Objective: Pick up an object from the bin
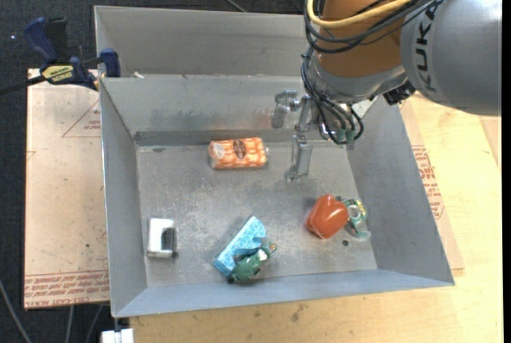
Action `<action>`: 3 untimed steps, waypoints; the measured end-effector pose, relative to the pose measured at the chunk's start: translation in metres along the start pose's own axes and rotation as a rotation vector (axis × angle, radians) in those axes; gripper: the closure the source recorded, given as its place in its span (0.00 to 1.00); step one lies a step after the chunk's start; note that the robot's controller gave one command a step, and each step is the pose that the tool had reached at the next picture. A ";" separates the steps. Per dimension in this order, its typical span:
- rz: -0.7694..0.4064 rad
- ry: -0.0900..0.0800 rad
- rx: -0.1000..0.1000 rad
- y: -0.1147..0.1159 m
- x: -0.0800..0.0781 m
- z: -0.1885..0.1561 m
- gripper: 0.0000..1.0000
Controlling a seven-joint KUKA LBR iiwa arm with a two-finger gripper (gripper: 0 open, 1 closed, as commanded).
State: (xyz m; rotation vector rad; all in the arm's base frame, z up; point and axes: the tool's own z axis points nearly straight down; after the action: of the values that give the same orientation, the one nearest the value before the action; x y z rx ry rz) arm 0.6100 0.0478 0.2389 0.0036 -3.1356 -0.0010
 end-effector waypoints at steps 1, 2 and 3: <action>0.000 -0.001 0.000 0.000 0.000 -0.002 0.00; -0.093 -0.003 -0.001 -0.006 0.001 -0.020 0.00; -0.222 -0.018 0.002 0.013 -0.007 -0.005 0.00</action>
Offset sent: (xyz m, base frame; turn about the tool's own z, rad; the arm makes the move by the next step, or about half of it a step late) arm -0.0037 -0.0263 0.0634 -0.2983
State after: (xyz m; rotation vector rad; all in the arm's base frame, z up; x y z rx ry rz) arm 0.6167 0.0611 0.2436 0.3526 -3.1342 0.0018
